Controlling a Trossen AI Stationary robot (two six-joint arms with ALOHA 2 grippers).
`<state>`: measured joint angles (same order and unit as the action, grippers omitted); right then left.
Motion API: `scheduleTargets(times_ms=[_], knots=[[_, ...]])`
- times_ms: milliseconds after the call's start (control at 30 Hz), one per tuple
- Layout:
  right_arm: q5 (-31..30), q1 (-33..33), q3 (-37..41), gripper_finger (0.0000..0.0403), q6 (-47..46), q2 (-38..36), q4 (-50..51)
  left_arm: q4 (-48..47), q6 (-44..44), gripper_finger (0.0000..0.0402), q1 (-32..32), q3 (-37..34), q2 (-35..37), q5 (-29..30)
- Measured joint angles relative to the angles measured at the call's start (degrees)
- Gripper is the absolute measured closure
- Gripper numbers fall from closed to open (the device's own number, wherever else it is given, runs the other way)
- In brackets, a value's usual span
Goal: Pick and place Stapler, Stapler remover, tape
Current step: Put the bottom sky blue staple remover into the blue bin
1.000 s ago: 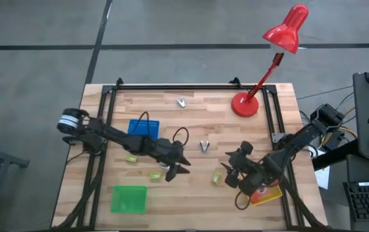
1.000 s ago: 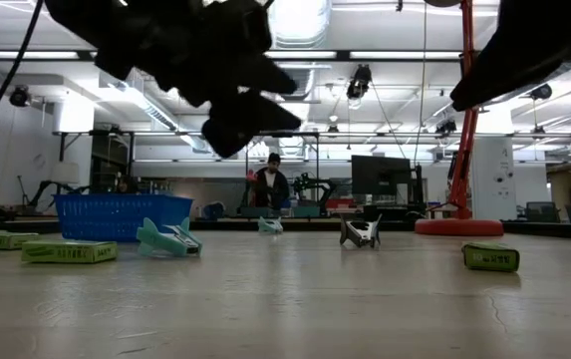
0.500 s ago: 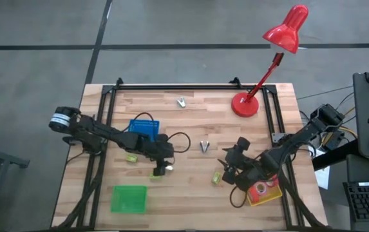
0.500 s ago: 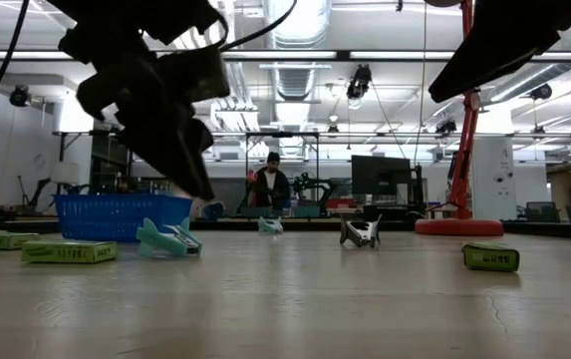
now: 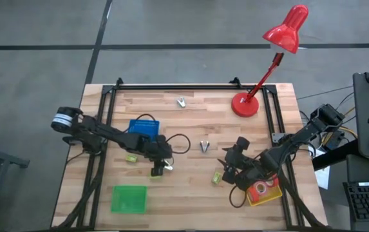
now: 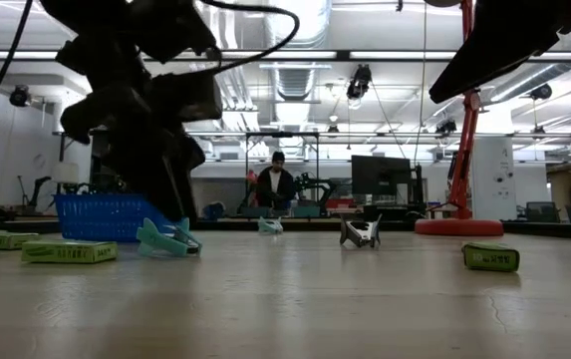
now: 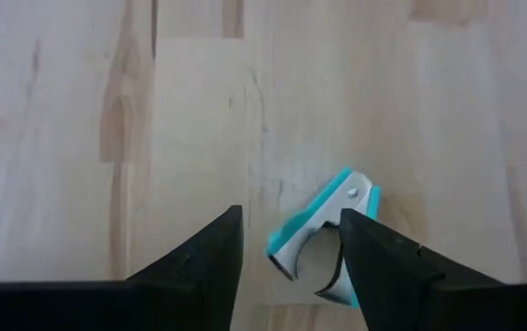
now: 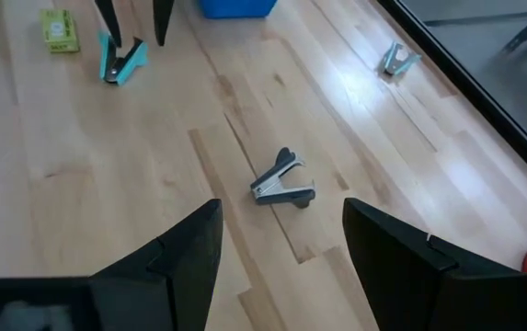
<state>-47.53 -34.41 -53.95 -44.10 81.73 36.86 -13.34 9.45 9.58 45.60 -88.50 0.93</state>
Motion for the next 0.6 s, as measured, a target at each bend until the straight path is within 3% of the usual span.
scheduleTargets(times_ms=[600], knots=[[0.0,0.2,0.06,0.0184,0.81,0.0,-1.48,1.79,1.79,0.0343,-0.13,1.18,-3.38,-0.98]])
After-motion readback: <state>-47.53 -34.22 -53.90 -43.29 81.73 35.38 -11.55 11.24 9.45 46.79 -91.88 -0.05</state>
